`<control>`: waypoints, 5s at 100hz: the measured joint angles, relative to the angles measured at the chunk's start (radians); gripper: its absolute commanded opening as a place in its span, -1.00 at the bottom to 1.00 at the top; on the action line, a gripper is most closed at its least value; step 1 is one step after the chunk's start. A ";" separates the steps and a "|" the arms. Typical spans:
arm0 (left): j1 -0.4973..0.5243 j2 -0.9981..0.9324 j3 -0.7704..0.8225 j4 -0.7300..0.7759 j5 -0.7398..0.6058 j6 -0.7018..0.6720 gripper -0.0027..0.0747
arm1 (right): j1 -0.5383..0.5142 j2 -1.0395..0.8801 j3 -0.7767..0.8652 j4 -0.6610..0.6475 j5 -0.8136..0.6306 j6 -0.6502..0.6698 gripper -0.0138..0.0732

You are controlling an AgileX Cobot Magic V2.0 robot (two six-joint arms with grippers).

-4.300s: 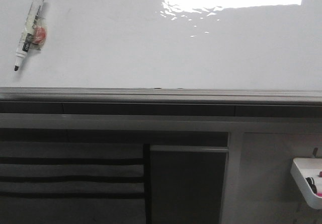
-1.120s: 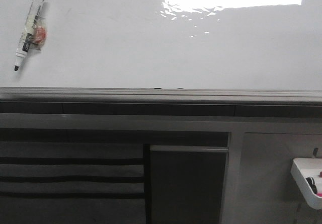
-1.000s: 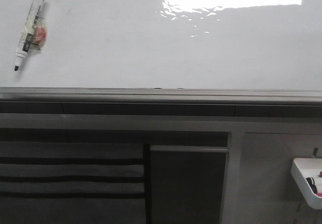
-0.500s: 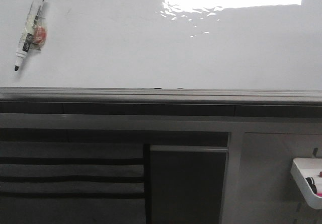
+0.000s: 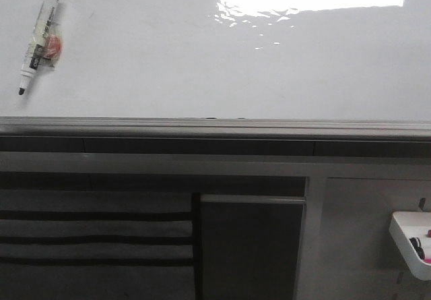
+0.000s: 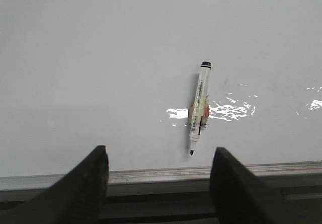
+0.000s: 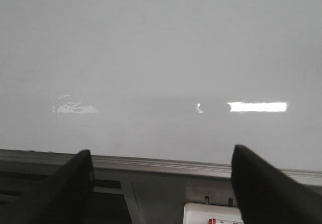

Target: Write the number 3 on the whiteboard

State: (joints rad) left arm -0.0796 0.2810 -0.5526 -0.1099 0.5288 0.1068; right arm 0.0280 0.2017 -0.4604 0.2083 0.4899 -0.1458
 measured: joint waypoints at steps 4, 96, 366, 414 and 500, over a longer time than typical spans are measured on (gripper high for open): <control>0.000 0.011 0.000 0.000 -0.002 0.008 0.02 | 0.000 0.000 0.000 0.002 0.000 0.000 0.49; -0.185 0.818 -0.083 -0.049 -0.389 0.139 -0.26 | 0.000 0.000 0.000 0.029 0.018 0.000 0.49; -0.679 0.866 -0.464 -0.117 0.466 0.677 -0.98 | 0.690 1.120 -0.637 0.560 0.284 -1.083 0.43; -0.679 0.866 -0.464 -0.117 0.466 0.684 -0.98 | 0.691 1.131 -0.650 0.560 0.295 -1.085 -0.07; -0.682 0.866 -0.464 -0.112 0.449 0.692 0.00 | 0.691 1.131 -0.650 0.558 0.312 -1.088 -0.70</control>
State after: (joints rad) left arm -0.7613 1.1465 -1.0171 -0.2215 0.9781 0.7987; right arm 0.7189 1.3327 -1.1102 0.7659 0.8017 -1.2342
